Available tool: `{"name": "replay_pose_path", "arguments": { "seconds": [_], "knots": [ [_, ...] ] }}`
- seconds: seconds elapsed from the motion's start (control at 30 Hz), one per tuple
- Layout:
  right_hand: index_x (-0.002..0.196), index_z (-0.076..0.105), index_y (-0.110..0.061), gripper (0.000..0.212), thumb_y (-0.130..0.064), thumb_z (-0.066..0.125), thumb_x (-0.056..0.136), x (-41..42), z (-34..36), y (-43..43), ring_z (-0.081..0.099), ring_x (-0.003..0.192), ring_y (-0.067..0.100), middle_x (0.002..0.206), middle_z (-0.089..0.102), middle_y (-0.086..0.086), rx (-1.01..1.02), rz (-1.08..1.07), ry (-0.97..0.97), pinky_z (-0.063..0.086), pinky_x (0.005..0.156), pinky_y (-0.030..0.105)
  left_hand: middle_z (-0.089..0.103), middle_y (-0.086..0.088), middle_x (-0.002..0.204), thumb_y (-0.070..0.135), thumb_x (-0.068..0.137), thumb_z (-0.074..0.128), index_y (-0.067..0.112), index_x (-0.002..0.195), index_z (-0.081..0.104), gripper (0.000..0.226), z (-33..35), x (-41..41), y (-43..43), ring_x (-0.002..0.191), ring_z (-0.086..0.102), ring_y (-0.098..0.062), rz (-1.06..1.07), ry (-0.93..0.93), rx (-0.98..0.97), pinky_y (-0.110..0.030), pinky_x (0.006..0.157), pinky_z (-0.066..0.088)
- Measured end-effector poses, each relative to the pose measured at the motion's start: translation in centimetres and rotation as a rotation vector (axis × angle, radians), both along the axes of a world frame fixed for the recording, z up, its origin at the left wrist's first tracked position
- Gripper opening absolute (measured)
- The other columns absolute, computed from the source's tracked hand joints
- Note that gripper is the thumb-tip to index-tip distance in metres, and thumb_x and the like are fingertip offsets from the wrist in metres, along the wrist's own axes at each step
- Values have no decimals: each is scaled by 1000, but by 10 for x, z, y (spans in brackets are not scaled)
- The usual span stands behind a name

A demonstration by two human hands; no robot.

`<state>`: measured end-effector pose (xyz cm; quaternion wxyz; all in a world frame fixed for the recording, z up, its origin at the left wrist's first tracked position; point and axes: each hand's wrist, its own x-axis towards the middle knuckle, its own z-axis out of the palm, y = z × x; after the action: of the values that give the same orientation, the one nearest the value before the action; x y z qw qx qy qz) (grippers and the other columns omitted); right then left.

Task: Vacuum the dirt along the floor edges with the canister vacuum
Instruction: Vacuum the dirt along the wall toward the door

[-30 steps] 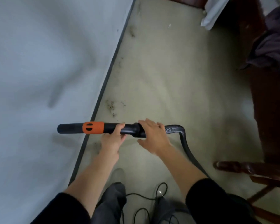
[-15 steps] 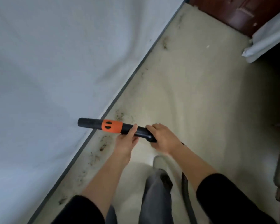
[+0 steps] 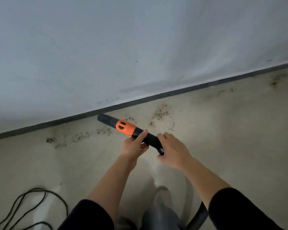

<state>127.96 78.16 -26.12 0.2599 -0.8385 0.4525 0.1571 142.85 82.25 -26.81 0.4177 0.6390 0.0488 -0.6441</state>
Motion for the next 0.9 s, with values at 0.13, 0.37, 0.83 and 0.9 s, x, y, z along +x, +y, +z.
{"name": "replay_pose_path", "arguments": {
  "seconds": [0.13, 0.37, 0.83, 0.9],
  "knots": [
    [96, 33, -21, 32, -20, 61, 79, 58, -60, 6, 48, 80, 21, 92, 44, -1, 72, 122, -83, 42, 60, 33, 71, -9, 103, 28, 91, 68, 9, 100, 63, 22, -57, 52, 28, 91, 69, -17, 69, -52, -38, -23, 76, 54],
    [109, 38, -16, 36, -29, 60, 82, 148, -142, 33, 48, 82, 23, 105, 49, 6, 17, 362, -93, 40, 60, 34, 74, -9, 95, 30, 93, 64, 8, 103, 64, 24, -144, 128, 81, 88, 70, -16, 216, -136, -51, -26, 77, 53],
    [126, 38, -7, 53, -29, 63, 85, 285, -235, 101, 56, 105, 32, 123, 51, 14, -178, 621, -140, 37, 68, 34, 66, -8, 83, 23, 92, 60, 7, 90, 58, 17, -246, 235, 142, 74, 64, -17, 548, -395, -29, -27, 62, 53],
    [129, 37, -5, 56, -26, 64, 85, 293, -237, 115, 56, 107, 32, 125, 50, 16, -191, 632, -137, 41, 73, 36, 63, -8, 82, 23, 92, 59, 7, 90, 56, 16, -249, 239, 151, 73, 62, -17, 575, -408, -24, -28, 64, 52]
  ]
}}
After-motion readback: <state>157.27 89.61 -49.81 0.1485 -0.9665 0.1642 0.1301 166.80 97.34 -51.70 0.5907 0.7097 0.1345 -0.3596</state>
